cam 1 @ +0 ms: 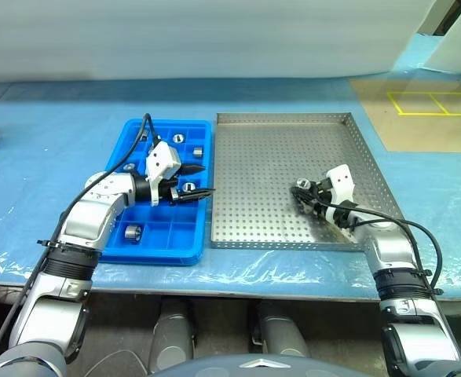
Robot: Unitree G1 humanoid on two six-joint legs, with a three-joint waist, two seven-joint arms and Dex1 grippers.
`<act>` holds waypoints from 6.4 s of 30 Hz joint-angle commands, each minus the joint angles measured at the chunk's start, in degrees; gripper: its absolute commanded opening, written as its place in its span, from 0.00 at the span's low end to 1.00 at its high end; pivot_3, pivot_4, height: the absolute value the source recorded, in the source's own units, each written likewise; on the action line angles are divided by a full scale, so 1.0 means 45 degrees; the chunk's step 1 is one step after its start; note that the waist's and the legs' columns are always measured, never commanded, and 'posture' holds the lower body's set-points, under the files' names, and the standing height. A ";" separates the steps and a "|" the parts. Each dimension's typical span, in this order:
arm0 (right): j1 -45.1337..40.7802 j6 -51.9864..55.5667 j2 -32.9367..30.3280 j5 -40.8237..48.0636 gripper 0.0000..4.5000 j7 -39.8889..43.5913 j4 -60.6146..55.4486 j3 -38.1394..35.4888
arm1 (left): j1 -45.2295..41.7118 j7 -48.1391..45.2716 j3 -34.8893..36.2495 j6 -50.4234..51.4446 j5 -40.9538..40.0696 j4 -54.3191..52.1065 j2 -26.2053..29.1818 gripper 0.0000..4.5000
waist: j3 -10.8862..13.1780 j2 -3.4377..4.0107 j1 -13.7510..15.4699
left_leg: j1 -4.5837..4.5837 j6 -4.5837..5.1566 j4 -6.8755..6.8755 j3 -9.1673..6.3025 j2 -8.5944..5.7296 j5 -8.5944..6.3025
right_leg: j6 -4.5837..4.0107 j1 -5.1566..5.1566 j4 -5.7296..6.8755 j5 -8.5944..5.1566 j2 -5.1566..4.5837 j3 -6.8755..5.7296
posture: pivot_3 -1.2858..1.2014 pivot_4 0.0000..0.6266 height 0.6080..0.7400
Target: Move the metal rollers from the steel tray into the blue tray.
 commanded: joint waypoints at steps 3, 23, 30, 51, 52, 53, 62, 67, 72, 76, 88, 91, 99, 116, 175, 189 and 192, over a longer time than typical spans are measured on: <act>-0.0286 0.0444 0.0150 0.0534 0.36 0.0249 -0.1260 0.0032 | 0.0151 0.0194 0.0452 0.0147 -0.0199 -0.0713 0.0228 0.74 | 0.0001 0.0002 -0.0008 | -0.0008 0.0004 -0.0015 0.0000 -0.0001 -0.0003 | -0.0003 -0.0002 -0.0023 0.0002 0.0001 -0.0001 | 0.45 0.24 1.00; -0.2740 0.3275 0.0635 0.2636 0.36 0.5707 -0.4911 0.4645 | 0.5046 0.0855 0.2862 0.1705 -0.1313 -0.5073 0.2395 0.74 | 0.0004 0.0006 0.0728 | -0.0047 -0.0031 -0.0181 0.0002 -0.0009 0.0019 | -0.0013 -0.0071 -0.0103 0.0002 0.0000 -0.0018 | 0.57 0.24 1.00; -0.2901 0.3408 0.1159 0.2716 0.36 0.6503 -0.4313 0.5447 | 0.7628 0.1412 0.4218 0.2057 -0.1727 -0.6904 0.2897 0.74 | 0.0005 0.0003 0.1267 | -0.0051 -0.0058 -0.0221 -0.0004 -0.0009 0.0034 | -0.0017 -0.0100 -0.0104 -0.0010 0.0001 -0.0024 | 0.62 0.24 1.00; -0.2400 0.2810 0.1404 0.1745 0.95 0.6255 -0.3026 0.5519 | 0.7255 0.2120 0.3357 0.2238 -0.1888 -0.6972 0.2692 0.74 | 0.0003 0.0001 0.2033 | 0.0019 -0.0076 -0.0236 -0.0013 -0.0016 0.0044 | 0.0073 -0.0042 -0.0099 -0.0062 0.0002 -0.0017 | 0.59 0.24 1.00; -0.2380 0.2766 0.1388 0.1727 0.95 0.6025 -0.3076 0.5325 | 0.6988 0.2010 0.3168 0.2172 -0.1846 -0.6779 0.2683 0.74 | 0.0004 0.0001 0.2013 | 0.0036 -0.0076 -0.0236 -0.0012 -0.0016 0.0044 | 0.0074 -0.0021 -0.0099 -0.0062 0.0002 -0.0017 | 0.59 0.24 1.00; -0.2367 0.2757 0.1356 0.1759 0.95 0.5764 -0.3129 0.5056 | 0.6670 0.1867 0.2938 0.2071 -0.1777 -0.6522 0.2666 0.74 | 0.0004 0.0001 0.1987 | 0.0061 -0.0076 -0.0235 -0.0011 -0.0018 0.0044 | 0.0075 -0.0004 -0.0099 -0.0062 0.0002 -0.0011 | 0.57 0.24 1.00; -0.1944 0.2265 0.0155 0.1680 0.95 0.3189 -0.3375 0.1899 | 0.3055 0.0371 0.0734 0.0706 -0.0909 -0.3075 0.1812 0.74 | -0.0002 -0.0009 0.1453 | 0.0080 -0.0095 -0.0225 -0.0005 -0.0031 0.0056 | 0.0084 0.0015 -0.0089 -0.0054 0.0001 0.0003 | 0.48 0.24 1.00; -0.1740 0.1417 -0.0666 0.1185 0.95 0.1181 -0.2247 0.0086 | 0.1483 -0.0419 -0.0117 0.0082 -0.0538 -0.1441 0.1031 0.74 | -0.0004 -0.0010 0.0831 | 0.0063 -0.0106 -0.0219 0.0002 -0.0042 0.0064 | -0.0004 0.0010 -0.0094 -0.0003 0.0002 0.0010 | 0.44 0.24 1.00; -0.0994 0.0984 -0.1025 0.0949 0.95 -0.0558 -0.1756 -0.1373 | 0.0636 -0.0956 -0.0388 -0.0093 -0.0512 -0.0555 0.0421 0.74 | -0.0004 -0.0009 0.0234 | 0.0040 -0.0092 -0.0211 0.0009 -0.0045 0.0058 | -0.0008 -0.0002 -0.0099 -0.0004 0.0005 0.0011 | 0.42 0.24 1.00; -0.0101 0.0905 -0.0991 0.0991 0.95 -0.0972 -0.2164 -0.1710 | 0.0080 -0.1458 -0.0636 -0.0089 -0.0586 -0.0323 -0.0009 0.74 | -0.0003 -0.0009 -0.0043 | 0.0044 -0.0060 -0.0201 0.0010 -0.0039 0.0039 | -0.0010 0.0001 -0.0098 -0.0005 0.0009 0.0010 | 0.41 0.24 1.00; -0.0005 -0.0759 -0.1211 0.0268 0.95 -0.1571 0.0792 -0.1673 | -0.0731 -0.1738 -0.1280 -0.0547 -0.0005 0.0396 -0.1066 0.74 | -0.0007 0.0001 -0.0315 | 0.0047 -0.0029 -0.0162 0.0011 -0.0047 0.0021 | -0.0010 0.0025 -0.0099 -0.0001 0.0007 0.0009 | 0.40 0.24 1.00; -0.0144 -0.1118 -0.1101 0.0182 0.95 -0.1546 0.1563 -0.1627 | -0.0678 -0.1693 -0.1219 -0.0503 0.0005 0.0318 -0.0999 0.74 | -0.0007 0.0001 -0.0399 | 0.0042 -0.0018 -0.0161 0.0011 -0.0048 0.0015 | -0.0011 0.0024 -0.0103 -0.0001 0.0007 0.0009 | 0.40 0.24 1.00; -0.0607 -0.1758 -0.0737 -0.0089 0.86 -0.1585 0.2440 -0.1261 | -0.0495 -0.1667 -0.1116 -0.0809 0.0133 0.0532 -0.0766 0.74 | -0.0007 0.0002 -0.0395 | 0.0046 -0.0006 -0.0115 0.0010 -0.0038 0.0007 | -0.0011 0.0041 -0.0092 0.0000 0.0007 0.0004 | 0.41 0.24 1.00; -0.0737 -0.1293 0.0038 -0.0036 0.38 -0.0958 0.1315 -0.0589 | 0.0308 -0.1070 -0.0491 -0.0849 0.0147 0.0276 -0.0214 0.74 | -0.0007 0.0002 -0.0384 | 0.0049 0.0003 -0.0109 0.0010 -0.0022 -0.0001 | -0.0012 0.0045 -0.0093 0.0000 0.0008 0.0000 | 0.43 0.24 1.00; -0.3968 0.1312 0.2367 0.0936 0.81 0.3478 -0.1951 0.2361 | 0.3461 0.2920 0.3101 0.2092 -0.1764 -0.4387 0.1741 0.74 | -0.0006 -0.0017 0.1584 | -0.0119 -0.0117 -0.0183 -0.0033 0.0002 0.0059 | -0.0062 -0.0166 -0.0005 -0.0035 0.0012 -0.0054 | 0.54 0.24 1.00; -0.1198 0.2749 0.2053 0.0790 0.81 -0.1271 -0.4978 0.0417 | 0.0284 0.3731 0.1233 0.0345 -0.0479 -0.0370 -0.2013 0.74 | -0.0010 -0.0021 0.0551 | -0.0130 -0.0157 -0.0130 -0.0030 0.0044 0.0088 | -0.0072 -0.0191 0.0045 -0.0032 0.0083 -0.0016 | 0.46 0.24 1.00; -0.0658 0.2987 0.1714 0.0800 0.81 -0.1284 -0.5622 0.0521 | -0.0041 0.3424 0.1005 -0.0017 -0.0189 0.0262 -0.2044 0.74 | -0.0011 -0.0021 0.0413 | -0.0128 -0.0133 -0.0128 -0.0030 0.0054 0.0073 | -0.0073 -0.0188 0.0043 -0.0034 0.0095 -0.0012 | 0.45 0.24 1.00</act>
